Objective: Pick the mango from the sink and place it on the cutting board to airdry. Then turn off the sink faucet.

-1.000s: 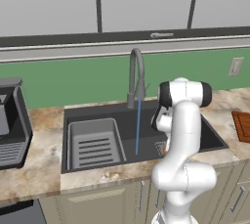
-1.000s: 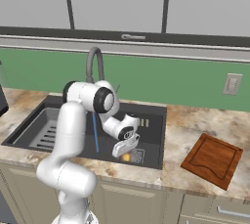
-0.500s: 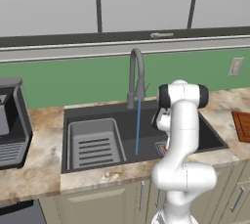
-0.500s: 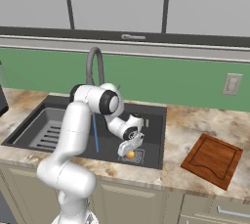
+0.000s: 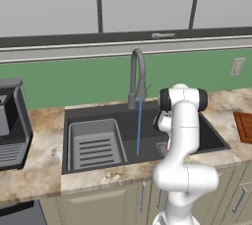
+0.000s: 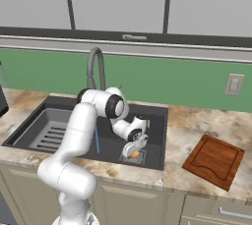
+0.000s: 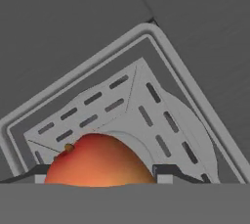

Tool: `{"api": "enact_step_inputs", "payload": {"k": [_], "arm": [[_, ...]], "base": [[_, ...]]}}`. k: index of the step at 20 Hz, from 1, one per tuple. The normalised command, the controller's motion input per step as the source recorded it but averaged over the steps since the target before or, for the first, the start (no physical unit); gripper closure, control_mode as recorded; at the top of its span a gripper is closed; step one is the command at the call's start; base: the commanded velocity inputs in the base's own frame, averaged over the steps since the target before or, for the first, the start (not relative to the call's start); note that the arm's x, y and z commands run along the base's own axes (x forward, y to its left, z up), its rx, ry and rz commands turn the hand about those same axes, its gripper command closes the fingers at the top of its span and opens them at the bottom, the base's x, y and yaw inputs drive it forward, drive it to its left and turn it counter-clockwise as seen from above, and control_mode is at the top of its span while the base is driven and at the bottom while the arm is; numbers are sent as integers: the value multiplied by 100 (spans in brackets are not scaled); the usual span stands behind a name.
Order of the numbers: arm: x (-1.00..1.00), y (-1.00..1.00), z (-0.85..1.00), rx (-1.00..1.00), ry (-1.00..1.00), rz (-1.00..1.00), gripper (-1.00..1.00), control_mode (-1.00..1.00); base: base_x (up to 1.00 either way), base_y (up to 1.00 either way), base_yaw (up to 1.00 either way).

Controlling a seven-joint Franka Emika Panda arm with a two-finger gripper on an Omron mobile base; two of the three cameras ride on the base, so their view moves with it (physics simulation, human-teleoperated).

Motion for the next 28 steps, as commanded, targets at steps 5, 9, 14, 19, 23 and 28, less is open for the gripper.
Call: {"api": "enact_step_inputs", "payload": {"k": [5,9,14,19,23,28], "arm": [[0,0,7,6,0,0,100,-100],[-4,0,29,14,0,0,100,-100],[-17,0,51,15,0,0,100,-100],[-26,0,63,9,5,-3,100,-100],[-25,0,60,2,8,-10,100,-100],[-28,3,59,0,2,-14,100,-100]], "base": [[0,0,0],[0,0,0],[0,0,0],[0,0,0],[0,0,0],[0,0,0]]}}
